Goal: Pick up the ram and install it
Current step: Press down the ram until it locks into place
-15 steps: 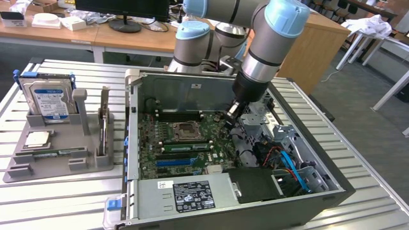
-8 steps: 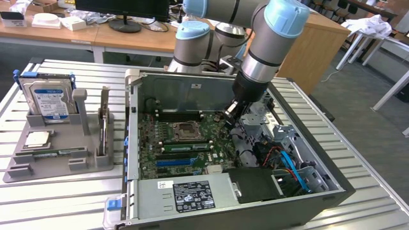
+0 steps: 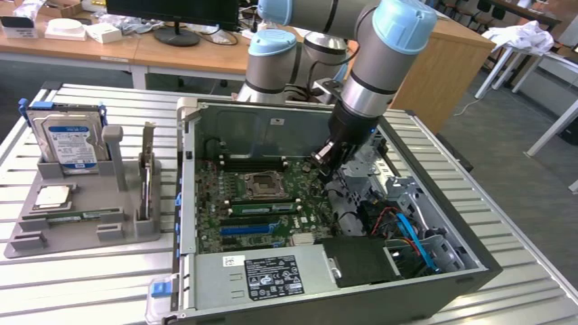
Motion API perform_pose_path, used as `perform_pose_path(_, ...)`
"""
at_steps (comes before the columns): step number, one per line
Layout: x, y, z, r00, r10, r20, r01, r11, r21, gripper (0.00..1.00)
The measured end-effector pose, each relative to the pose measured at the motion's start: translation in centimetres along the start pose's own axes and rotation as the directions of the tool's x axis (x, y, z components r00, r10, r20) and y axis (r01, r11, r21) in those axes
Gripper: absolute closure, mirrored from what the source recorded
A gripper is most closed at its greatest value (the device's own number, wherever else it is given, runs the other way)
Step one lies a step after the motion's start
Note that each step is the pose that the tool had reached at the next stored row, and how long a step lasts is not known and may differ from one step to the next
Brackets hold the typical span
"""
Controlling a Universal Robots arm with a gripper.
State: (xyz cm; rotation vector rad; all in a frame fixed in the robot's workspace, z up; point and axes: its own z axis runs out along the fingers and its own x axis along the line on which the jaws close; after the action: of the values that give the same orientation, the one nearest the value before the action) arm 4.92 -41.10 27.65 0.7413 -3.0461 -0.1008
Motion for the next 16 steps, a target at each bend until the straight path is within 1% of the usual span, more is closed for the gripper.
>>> perform_pose_path(2, 0.00, 0.00, 0.01, 0.9995, 0.033, 0.0021, -0.033, 0.9995, 0.0003, 0.90)
perform_pose_path(4, 0.00, 0.00, 0.02, 0.9976, 0.069, 0.0044, -0.069, 0.9976, 0.0006, 0.90)
perform_pose_path(6, 0.00, 0.00, 0.03, 0.9945, 0.104, 0.0067, -0.104, 0.9946, 0.0007, 0.90)
perform_pose_path(8, 0.00, 0.00, 0.03, 0.9901, 0.140, 0.0090, -0.140, 0.9901, 0.0009, 0.90)
perform_pose_path(11, 0.00, 0.00, 0.05, 0.9811, 0.193, 0.0124, -0.193, 0.9812, 0.0009, 0.90)
perform_pose_path(14, 0.00, -0.01, 0.06, 0.9691, 0.246, 0.0160, -0.246, 0.9693, 0.0007, 0.90)
perform_pose_path(16, 0.00, -0.01, 0.06, 0.9597, 0.281, 0.0182, -0.281, 0.9598, 0.0006, 0.90)
